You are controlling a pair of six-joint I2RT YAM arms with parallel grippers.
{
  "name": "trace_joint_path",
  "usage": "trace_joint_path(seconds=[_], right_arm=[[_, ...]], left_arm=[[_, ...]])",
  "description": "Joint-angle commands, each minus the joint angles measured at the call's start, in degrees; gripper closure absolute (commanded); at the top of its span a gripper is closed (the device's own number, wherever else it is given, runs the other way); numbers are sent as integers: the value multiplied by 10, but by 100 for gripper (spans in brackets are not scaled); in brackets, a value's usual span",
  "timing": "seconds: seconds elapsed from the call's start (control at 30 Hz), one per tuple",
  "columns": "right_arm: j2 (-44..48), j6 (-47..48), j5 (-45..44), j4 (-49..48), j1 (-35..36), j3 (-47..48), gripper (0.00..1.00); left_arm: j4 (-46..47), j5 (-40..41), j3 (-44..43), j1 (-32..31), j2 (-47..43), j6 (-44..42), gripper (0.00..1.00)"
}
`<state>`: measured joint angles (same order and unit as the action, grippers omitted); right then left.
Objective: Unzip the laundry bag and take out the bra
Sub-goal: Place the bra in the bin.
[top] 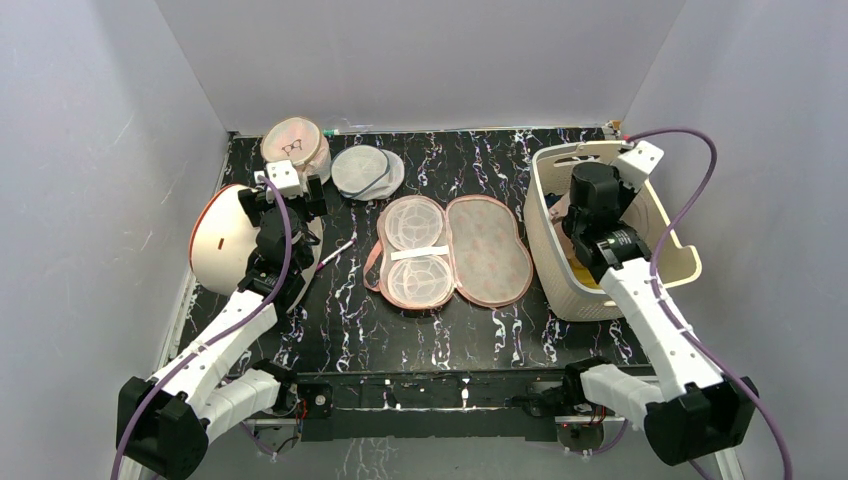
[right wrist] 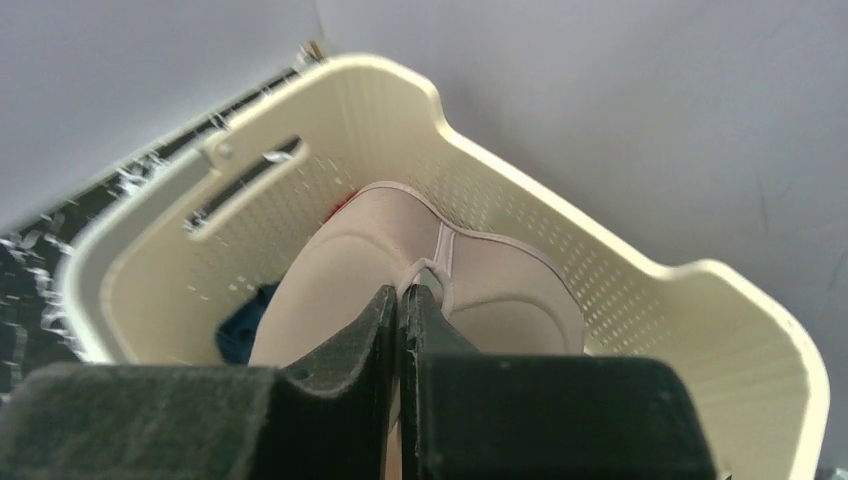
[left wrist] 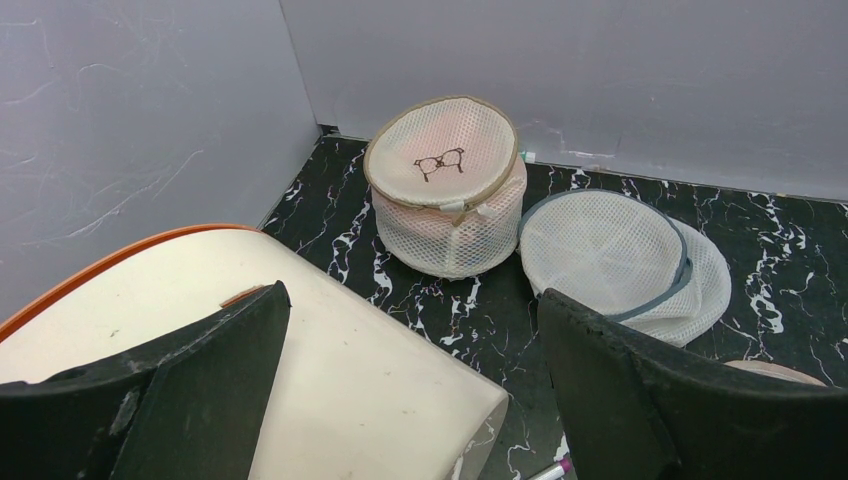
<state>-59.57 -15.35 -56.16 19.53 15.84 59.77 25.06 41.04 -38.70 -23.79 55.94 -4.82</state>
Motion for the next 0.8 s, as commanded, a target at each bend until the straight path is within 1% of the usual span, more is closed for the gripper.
trace_joint_path(seconds=[0.0, 0.07, 0.17, 0.23, 0.27, 0.33, 0.47, 0.5, 0.53, 0.57, 0.63, 0.7, 0.77], right_arm=[[-11, -105, 76, -17, -61, -27, 98], [-23, -139, 126, -7, -76, -35, 97], [-41, -178, 174, 18, -93, -33, 96], [-42, -184, 179, 25, -97, -26, 90], [-39, -184, 175, 32, -99, -17, 86], [-17, -178, 164, 42, -99, 9, 74], [41, -111, 189, -14, -99, 31, 46], [48, -102, 203, -17, -99, 41, 42], [52, -93, 219, -18, -99, 51, 40], [55, -83, 242, -17, -99, 60, 39], [62, -69, 324, -39, -99, 60, 37], [60, -49, 423, -63, -99, 53, 37], [41, -25, 541, -73, -99, 51, 36]], left_arm=[[6, -3, -24, 2, -6, 6, 6], [7, -2, -24, 2, -7, 5, 6], [6, -3, -24, 2, -7, 5, 6], [6, -2, -24, 2, -7, 5, 6], [6, -2, -24, 2, -7, 5, 6], [7, -1, -25, 2, -8, 4, 6], [4, -3, -27, 2, -11, 8, 6], [4, -4, -26, 2, -12, 8, 6], [3, -5, -27, 2, -13, 9, 6], [3, -6, -26, 2, -14, 10, 6], [2, -6, -26, 2, -13, 10, 6], [1, -6, -27, 2, -11, 11, 6], [0, -7, -27, 2, -9, 13, 6]])
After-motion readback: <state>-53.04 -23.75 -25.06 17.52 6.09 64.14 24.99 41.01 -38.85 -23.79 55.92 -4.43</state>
